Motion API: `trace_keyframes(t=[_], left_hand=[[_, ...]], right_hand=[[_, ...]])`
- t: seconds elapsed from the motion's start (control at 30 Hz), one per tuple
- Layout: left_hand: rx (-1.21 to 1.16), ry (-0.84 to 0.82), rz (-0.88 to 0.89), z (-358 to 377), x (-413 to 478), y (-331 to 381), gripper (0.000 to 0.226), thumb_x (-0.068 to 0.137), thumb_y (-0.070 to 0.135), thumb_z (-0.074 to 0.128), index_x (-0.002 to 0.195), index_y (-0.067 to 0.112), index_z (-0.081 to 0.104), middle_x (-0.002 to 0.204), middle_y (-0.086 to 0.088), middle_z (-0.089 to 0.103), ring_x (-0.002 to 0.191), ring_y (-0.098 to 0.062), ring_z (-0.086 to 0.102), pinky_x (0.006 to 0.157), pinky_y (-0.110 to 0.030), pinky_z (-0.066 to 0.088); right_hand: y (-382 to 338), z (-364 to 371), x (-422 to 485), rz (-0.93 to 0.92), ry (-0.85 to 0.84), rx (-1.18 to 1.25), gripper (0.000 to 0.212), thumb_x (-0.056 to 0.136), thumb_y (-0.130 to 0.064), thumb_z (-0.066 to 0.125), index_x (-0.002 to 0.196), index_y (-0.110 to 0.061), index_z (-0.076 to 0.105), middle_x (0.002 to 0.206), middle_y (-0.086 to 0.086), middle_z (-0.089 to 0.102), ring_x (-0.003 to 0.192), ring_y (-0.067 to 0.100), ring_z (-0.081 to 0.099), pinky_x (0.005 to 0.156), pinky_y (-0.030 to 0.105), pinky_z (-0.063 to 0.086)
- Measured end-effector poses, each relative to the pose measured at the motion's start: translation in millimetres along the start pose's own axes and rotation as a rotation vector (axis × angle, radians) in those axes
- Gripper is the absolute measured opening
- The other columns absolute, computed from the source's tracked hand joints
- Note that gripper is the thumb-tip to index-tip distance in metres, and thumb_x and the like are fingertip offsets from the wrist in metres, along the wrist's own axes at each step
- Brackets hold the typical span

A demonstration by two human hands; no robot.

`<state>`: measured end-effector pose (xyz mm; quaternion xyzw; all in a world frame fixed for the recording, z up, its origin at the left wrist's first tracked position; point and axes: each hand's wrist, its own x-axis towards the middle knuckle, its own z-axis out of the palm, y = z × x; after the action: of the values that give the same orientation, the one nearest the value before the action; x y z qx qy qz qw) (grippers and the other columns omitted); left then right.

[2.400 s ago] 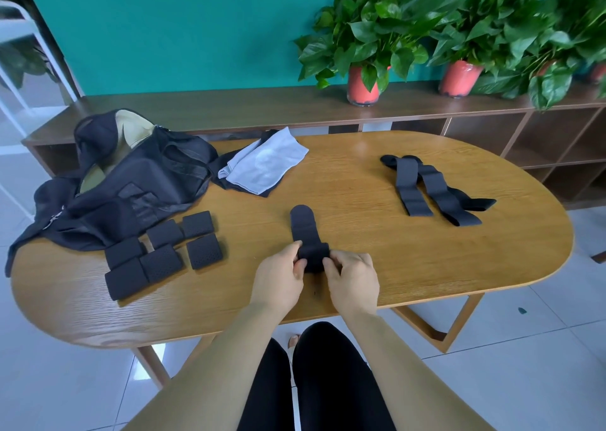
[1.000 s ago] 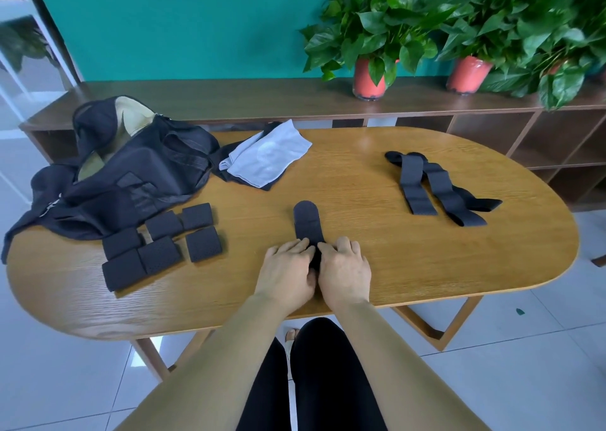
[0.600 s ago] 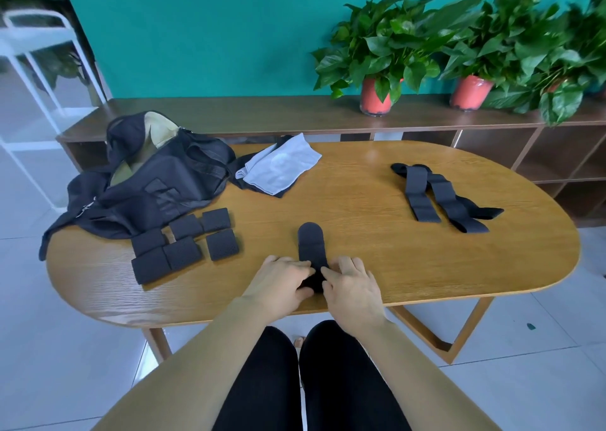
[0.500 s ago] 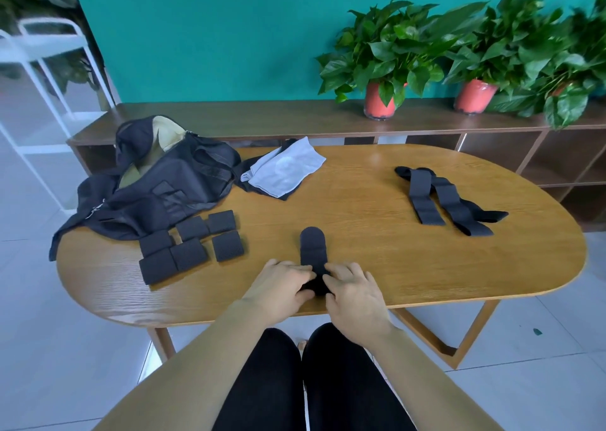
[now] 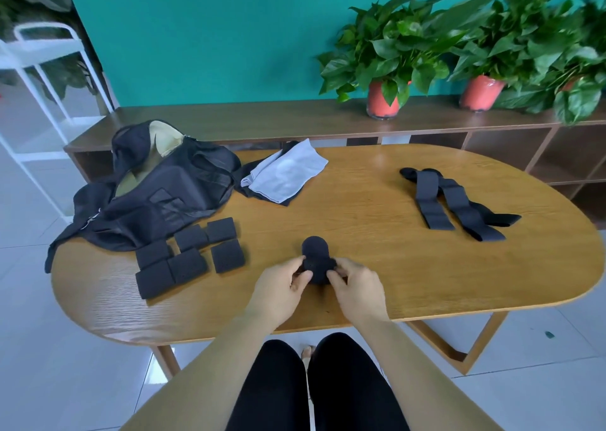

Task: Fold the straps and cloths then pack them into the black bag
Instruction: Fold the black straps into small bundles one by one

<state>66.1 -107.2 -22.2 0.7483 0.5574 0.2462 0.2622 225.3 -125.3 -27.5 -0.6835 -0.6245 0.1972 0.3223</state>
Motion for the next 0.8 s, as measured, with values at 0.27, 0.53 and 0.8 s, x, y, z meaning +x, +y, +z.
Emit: trace_keyframes(t=[0.27,0.53,0.8], left_hand=[[0.021,0.139,-0.097,9.8,22.3,-3.1,0.035,0.095,0.019,0.054,0.062,0.018,0.042,0.054,0.005,0.042,0.050,-0.011,0.036,0.049,-0.025,0.027],[0.094,0.118,-0.209,10.7,40.3,-2.8,0.025,0.096,0.032,0.051,0.075,0.020,0.054,0.070,0.002,0.061,0.065,-0.017,0.057,0.054,-0.029,0.039],[0.206,0.036,-0.274,6.0,53.0,2.6,0.021,0.097,0.038,0.047,0.084,0.022,0.053,0.082,0.000,0.065,0.076,-0.017,0.064,0.061,-0.031,0.048]], right_hand=[[-5.3,12.3,15.4,0.102,0.065,-0.093,0.020,0.096,-0.033,0.048,0.103,-0.024,0.063,0.091,0.000,0.067,0.087,0.019,0.057,0.063,0.026,0.042],[-10.4,16.2,27.5,0.118,0.067,-0.197,0.024,0.098,-0.032,0.044,0.105,-0.018,0.062,0.089,0.003,0.066,0.091,0.021,0.055,0.062,0.026,0.038],[-15.2,18.2,35.2,0.189,0.034,-0.241,0.023,0.098,-0.029,0.042,0.092,-0.015,0.059,0.084,0.005,0.065,0.080,0.023,0.058,0.059,0.026,0.040]])
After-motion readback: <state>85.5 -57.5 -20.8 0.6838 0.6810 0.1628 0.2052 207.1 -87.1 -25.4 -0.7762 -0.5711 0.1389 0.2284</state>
